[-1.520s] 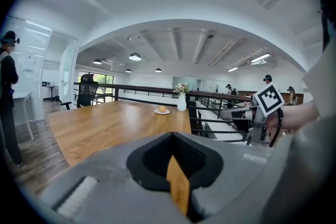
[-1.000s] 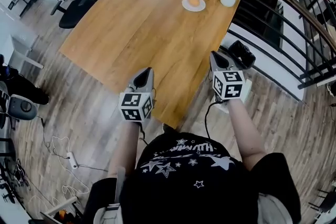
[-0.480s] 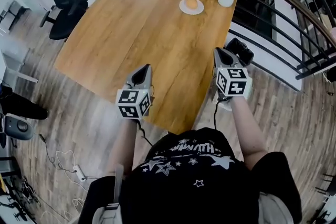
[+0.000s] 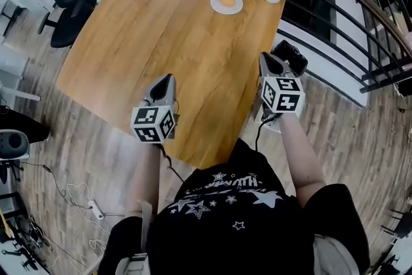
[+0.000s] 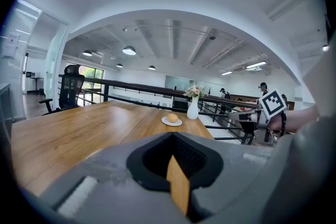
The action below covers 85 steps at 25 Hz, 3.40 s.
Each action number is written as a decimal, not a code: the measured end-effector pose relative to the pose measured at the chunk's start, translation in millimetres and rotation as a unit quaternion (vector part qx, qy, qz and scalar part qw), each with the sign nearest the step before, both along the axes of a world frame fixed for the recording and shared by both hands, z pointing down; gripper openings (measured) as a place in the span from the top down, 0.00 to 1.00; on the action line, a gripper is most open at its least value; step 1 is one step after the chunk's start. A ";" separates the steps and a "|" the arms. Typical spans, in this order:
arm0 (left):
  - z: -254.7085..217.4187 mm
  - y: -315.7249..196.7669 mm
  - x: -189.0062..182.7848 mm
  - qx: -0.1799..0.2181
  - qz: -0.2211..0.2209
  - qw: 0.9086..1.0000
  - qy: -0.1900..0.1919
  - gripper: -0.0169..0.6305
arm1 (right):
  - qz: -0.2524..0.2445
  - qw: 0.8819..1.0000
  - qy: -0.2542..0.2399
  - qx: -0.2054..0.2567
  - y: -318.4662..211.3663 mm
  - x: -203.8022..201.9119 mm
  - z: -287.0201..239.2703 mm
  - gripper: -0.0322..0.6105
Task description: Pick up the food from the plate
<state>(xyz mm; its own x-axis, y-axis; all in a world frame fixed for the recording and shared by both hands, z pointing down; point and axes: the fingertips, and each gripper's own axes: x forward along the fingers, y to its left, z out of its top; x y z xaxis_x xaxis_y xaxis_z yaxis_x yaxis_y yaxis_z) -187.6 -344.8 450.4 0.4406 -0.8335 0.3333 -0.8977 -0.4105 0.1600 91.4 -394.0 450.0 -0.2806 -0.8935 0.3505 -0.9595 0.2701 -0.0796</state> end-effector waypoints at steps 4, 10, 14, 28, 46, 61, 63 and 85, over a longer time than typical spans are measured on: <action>-1.5 -17.4 2.5 -0.010 -0.016 1.000 -0.003 0.98 | -0.008 1.000 -0.015 -0.003 -38.7 2.7 -1.5 0.95; -0.2 -53.3 6.7 -0.020 -0.039 0.999 -0.008 0.98 | -0.024 0.999 -0.023 -0.012 -93.5 4.6 1.4 0.95; 4.4 -73.0 10.2 -0.023 -0.048 0.999 -0.011 0.98 | -0.042 0.999 -0.022 -0.023 -122.6 1.6 14.0 0.89; 21.8 -128.5 7.3 -0.039 -0.054 0.998 -0.020 0.98 | -0.060 0.997 -0.013 -0.041 -223.6 -26.7 46.2 0.58; 15.2 -206.0 16.2 -0.034 -0.013 0.999 -0.005 0.98 | -0.047 0.995 0.023 -0.088 -312.4 -50.2 102.6 0.40; 46.1 -238.3 8.0 -0.051 -0.027 0.998 -0.004 0.98 | -0.042 0.990 0.069 -0.116 -353.0 -61.2 140.2 0.38; 47.2 -238.0 5.8 -0.052 -0.029 0.998 -0.002 0.98 | -0.042 0.989 0.076 -0.120 -353.6 -62.3 143.0 0.41; 18.0 -197.5 -14.7 -0.040 -0.049 0.998 0.009 0.98 | -0.057 0.992 0.076 -0.084 -311.7 -69.2 86.9 0.47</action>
<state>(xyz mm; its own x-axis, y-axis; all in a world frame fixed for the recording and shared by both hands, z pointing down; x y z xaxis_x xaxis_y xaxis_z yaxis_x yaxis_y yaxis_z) -202.2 -542.2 468.4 0.3644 -0.8442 0.3932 -0.9298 -0.3060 0.2048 22.2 -705.7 536.9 -0.3084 -0.7848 0.5375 -0.9282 0.3719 0.0105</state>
